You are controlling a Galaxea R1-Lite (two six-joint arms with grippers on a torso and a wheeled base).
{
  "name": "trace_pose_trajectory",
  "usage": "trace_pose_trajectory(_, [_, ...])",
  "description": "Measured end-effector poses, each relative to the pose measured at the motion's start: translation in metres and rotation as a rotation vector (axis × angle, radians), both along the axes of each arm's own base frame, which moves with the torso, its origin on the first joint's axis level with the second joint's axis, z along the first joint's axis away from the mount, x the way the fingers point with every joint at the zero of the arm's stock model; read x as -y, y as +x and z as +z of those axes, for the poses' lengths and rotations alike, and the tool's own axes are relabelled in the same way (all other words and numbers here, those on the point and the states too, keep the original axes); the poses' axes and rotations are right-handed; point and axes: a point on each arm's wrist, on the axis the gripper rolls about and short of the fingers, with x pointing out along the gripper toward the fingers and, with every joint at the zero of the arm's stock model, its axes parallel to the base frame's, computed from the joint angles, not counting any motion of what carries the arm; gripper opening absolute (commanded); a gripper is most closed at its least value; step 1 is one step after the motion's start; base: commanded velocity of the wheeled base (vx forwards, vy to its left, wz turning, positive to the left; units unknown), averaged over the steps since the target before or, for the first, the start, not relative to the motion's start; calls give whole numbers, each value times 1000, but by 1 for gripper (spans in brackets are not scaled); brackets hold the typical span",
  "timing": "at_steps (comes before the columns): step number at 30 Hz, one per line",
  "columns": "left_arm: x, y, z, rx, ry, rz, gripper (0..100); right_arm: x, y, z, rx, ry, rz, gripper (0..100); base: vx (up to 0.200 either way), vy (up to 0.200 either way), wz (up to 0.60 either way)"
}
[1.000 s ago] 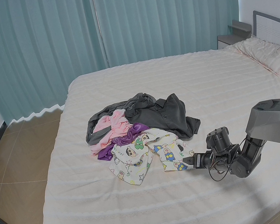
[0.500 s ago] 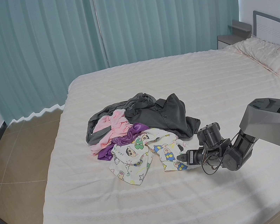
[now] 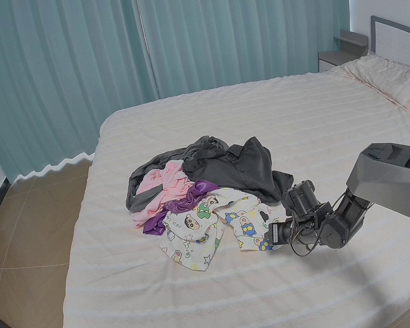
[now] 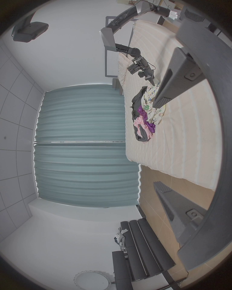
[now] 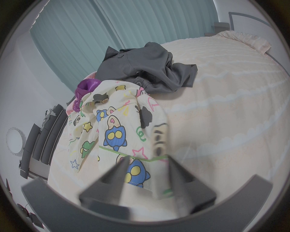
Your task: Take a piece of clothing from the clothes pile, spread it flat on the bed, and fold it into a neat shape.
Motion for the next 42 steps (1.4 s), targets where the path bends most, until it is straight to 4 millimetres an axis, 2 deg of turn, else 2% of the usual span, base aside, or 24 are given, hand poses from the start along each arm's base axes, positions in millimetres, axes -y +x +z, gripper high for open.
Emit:
trace_pose_trajectory(5, [0, 0, 0, 0, 0, 1, 100, 1, -1, 0, 4, -16, 6, 0, 0, 0, 0])
trace_pose_trajectory(10, [0, 0, 0, 0, 0, 1, 100, 10, -6, 0, -4, -23, 3, 0, 0, 0, 0])
trace_pose_trajectory(21, [0, 0, 0, 0, 3, 1, 100, 28, -41, 22, -46, 75, 68, 0, 0, 0, 0])
trace_pose_trajectory(31, [0, 0, 0, -1, 9, 0, 100, 51, -95, 54, 75, 208, 162, 0, 0, 0, 0])
trace_pose_trajectory(38, [0, 0, 0, 0, 43, 1, 100, 69, -142, 87, 208, 326, 255, 0, 0, 0, 0])
trace_pose_trajectory(42, [0, -1, 4, 26, 36, -4, 100, 76, -162, 106, 267, 389, 298, 0, 0, 0, 0])
